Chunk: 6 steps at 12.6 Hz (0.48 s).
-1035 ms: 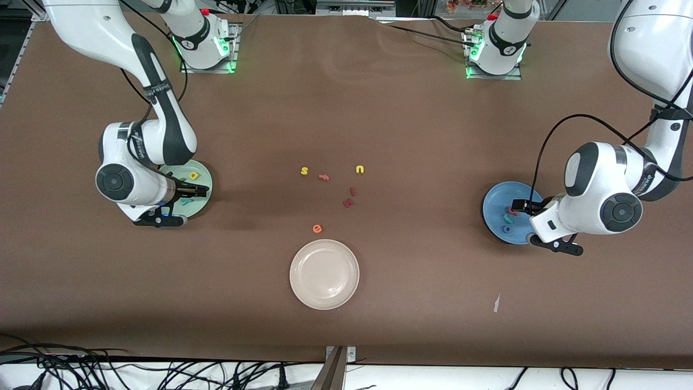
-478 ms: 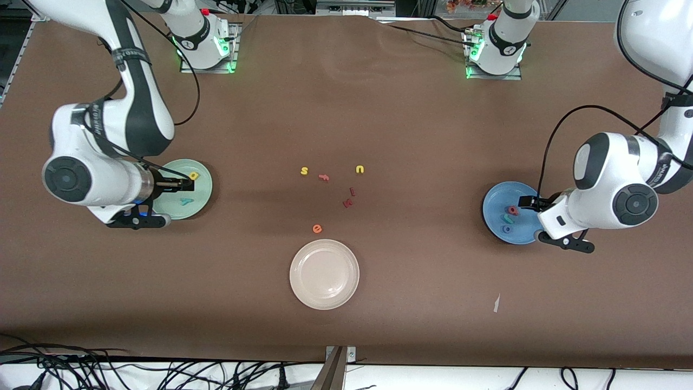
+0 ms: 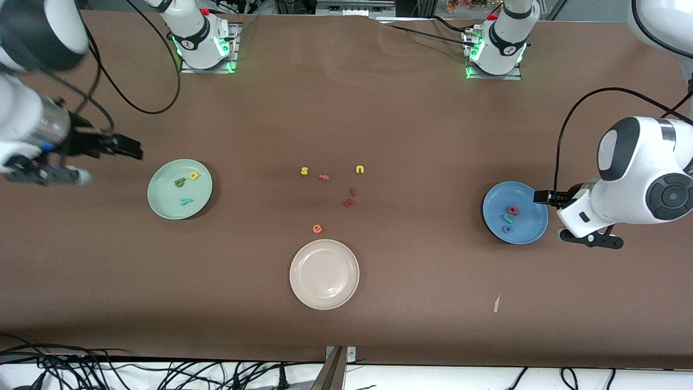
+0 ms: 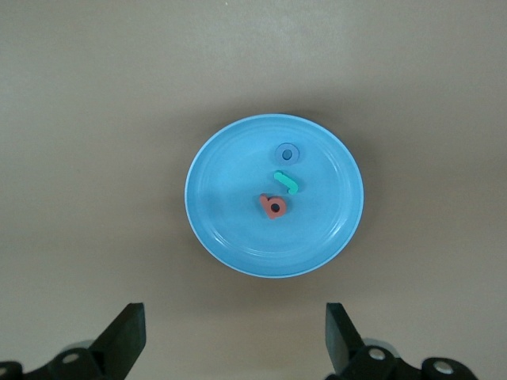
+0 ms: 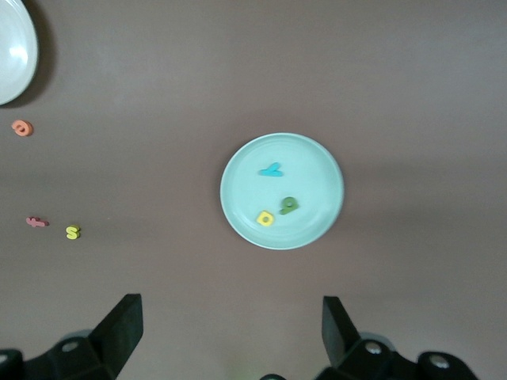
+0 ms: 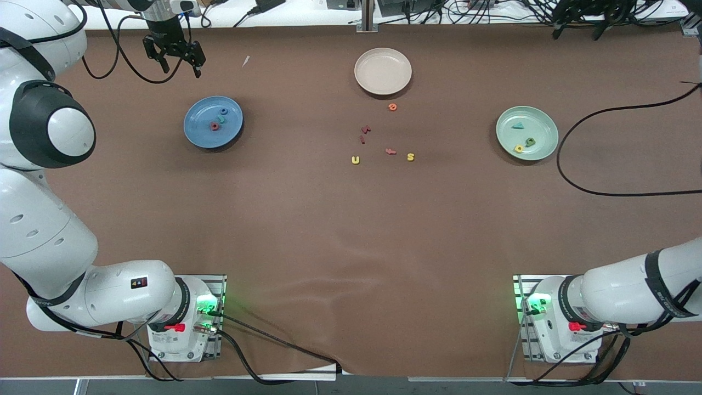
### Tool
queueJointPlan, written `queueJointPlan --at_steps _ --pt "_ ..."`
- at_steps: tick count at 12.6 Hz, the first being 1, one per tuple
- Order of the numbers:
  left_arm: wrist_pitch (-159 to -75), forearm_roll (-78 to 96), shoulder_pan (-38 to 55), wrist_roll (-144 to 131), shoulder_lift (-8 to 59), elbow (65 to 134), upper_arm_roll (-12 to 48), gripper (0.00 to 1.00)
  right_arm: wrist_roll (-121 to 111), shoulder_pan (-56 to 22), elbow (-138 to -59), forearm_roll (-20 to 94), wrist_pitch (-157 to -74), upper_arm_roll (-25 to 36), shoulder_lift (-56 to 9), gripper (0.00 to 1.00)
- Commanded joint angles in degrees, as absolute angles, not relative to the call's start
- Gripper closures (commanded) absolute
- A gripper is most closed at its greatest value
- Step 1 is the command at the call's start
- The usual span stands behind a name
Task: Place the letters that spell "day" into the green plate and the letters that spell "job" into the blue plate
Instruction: 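Open both grippers and lift them away from the plates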
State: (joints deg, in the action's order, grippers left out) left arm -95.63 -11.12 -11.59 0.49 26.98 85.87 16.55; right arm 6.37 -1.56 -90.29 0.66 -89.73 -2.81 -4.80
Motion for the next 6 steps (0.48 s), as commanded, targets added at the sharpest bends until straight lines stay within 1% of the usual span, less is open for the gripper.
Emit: queueJointPlan --at_steps 1,2,4,6 --pt "-94.5 -8.0 -11.6 -0.4 25.8 84.8 16.5 0.00 6.1 -0.1 -98.3 -1.0 -93.2 -4.5 1.4 0.00" --pt "-94.4 -5.8 -11.6 -0.5 25.6 83.8 16.4 0.00 5.9 0.1 -99.0 -1.0 -95.5 -4.2 1.0 0.00" --pt "-94.4 -4.7 -12.0 -0.5 24.6 83.6 16.3 0.00 5.5 0.1 -98.7 -0.9 -95.5 -3.6 0.0 0.00" --pt "-94.4 -4.9 -12.2 0.1 23.7 83.5 16.0 0.00 4.3 -0.2 -98.6 -1.0 -95.1 -3.1 0.5 0.00"
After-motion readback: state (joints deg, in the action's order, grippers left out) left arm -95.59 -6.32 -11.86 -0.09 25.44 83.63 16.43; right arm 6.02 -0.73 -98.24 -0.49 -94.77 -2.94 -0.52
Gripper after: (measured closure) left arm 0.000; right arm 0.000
